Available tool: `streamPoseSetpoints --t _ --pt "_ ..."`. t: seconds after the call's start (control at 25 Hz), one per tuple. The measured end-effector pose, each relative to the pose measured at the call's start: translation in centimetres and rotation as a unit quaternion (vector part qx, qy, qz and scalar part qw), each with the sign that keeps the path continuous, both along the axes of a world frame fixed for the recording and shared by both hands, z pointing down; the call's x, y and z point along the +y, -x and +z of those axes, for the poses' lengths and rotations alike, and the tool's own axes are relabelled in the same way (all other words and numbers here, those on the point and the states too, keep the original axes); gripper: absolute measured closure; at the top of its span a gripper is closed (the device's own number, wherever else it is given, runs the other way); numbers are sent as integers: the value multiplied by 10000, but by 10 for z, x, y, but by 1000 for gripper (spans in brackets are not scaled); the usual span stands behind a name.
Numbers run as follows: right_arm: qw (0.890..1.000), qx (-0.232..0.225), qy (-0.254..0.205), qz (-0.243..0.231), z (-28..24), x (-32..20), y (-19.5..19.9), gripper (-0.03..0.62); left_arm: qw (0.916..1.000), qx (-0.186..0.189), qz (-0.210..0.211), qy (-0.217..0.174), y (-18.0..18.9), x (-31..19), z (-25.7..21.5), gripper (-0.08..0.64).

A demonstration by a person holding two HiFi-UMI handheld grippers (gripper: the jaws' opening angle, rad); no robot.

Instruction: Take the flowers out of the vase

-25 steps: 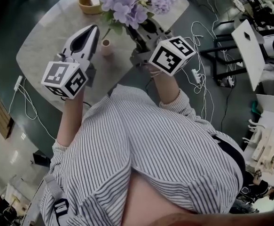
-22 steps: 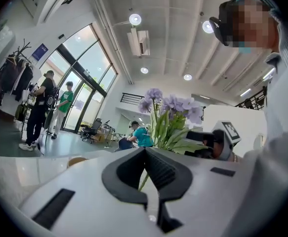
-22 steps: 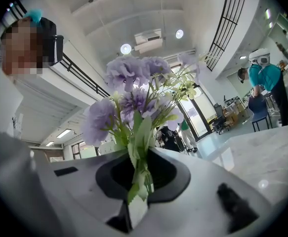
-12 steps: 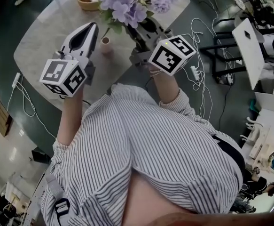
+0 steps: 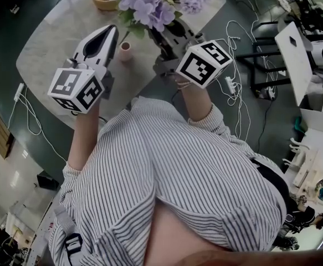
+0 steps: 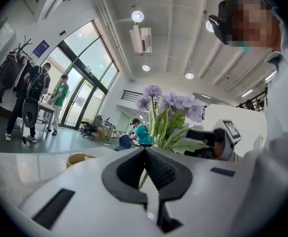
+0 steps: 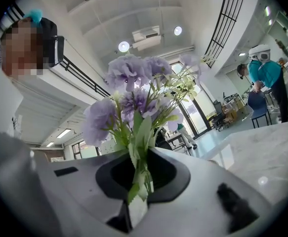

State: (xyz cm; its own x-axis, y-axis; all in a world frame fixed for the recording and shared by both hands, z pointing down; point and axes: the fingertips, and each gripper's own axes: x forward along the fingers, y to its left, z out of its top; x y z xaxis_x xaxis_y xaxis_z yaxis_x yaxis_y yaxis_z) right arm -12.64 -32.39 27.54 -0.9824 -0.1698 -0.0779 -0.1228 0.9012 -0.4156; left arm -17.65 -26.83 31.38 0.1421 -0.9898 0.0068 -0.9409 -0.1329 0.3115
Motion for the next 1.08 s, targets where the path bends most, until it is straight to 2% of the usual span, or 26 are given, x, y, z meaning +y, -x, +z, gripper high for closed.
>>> streamPoseSetpoints --t 1.08 --pt "9999 106 -59 -23 1 -1 -1 558 9998 127 55 122 -4 1 5 549"
